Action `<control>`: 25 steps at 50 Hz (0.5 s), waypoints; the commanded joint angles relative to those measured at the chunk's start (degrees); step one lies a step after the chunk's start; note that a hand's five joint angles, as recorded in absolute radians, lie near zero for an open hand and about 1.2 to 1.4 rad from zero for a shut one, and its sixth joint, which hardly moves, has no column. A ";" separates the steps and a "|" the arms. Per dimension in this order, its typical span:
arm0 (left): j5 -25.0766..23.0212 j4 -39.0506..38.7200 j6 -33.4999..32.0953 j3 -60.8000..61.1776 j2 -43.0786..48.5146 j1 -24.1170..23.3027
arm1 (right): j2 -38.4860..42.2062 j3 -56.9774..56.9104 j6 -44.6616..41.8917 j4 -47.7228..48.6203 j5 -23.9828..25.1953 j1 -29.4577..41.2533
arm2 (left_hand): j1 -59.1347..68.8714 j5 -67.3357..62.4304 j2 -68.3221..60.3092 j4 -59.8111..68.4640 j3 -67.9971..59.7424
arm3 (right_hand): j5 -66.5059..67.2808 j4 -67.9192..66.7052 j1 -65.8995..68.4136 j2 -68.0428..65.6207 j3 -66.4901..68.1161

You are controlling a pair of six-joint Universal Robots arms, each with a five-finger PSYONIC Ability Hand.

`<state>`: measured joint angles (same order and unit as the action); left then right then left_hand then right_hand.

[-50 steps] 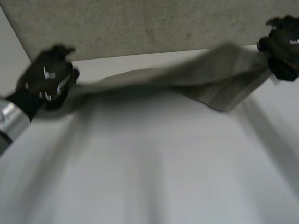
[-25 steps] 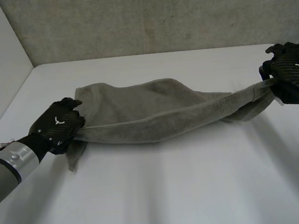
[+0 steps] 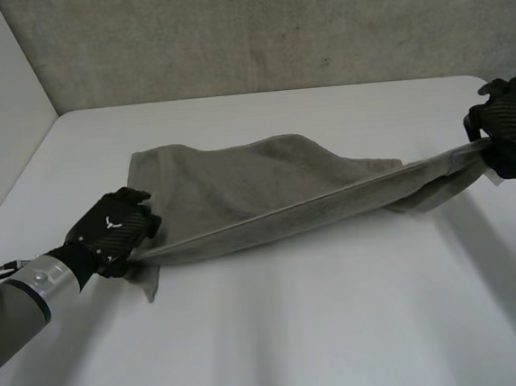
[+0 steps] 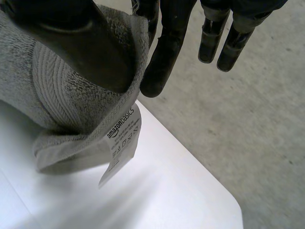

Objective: Fold the towel.

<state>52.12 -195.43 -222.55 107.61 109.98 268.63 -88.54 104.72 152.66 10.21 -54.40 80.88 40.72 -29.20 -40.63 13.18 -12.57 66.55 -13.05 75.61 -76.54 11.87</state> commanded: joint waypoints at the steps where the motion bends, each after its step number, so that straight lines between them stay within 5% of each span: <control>1: 0.00 -0.13 1.68 -0.21 -0.11 1.10 | 0.74 -1.36 0.00 0.08 -4.92 -0.28 | -2.08 0.56 1.99 -3.18 2.57 | 3.45 3.05 4.39 -3.46 -1.87; 20: 0.09 0.57 6.86 -0.65 -0.73 1.72 | 1.00 -1.19 0.36 -0.63 -4.83 -1.34 | -0.23 -1.29 0.14 -3.18 2.57 | 3.45 3.05 4.39 -3.46 -1.87; 23: 0.09 1.10 7.83 -0.47 -0.73 1.45 | 1.00 -1.19 0.44 -0.63 -4.84 -1.51 | 12.89 -14.41 -12.98 -3.18 2.57 | 3.45 3.05 4.39 -3.46 -1.87; 25: 0.09 3.37 8.44 -0.39 -0.81 1.28 | 0.92 -1.28 0.53 -0.63 -4.83 -1.51 | 39.16 -40.68 -39.25 -3.18 2.57 | 3.45 3.05 4.39 -3.46 -1.87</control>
<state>52.21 -194.65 -215.63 107.00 109.07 270.36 -87.55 103.44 153.04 9.60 -59.24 79.35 56.76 -45.84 -57.25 13.18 -12.56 66.55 -13.05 75.61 -76.54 11.87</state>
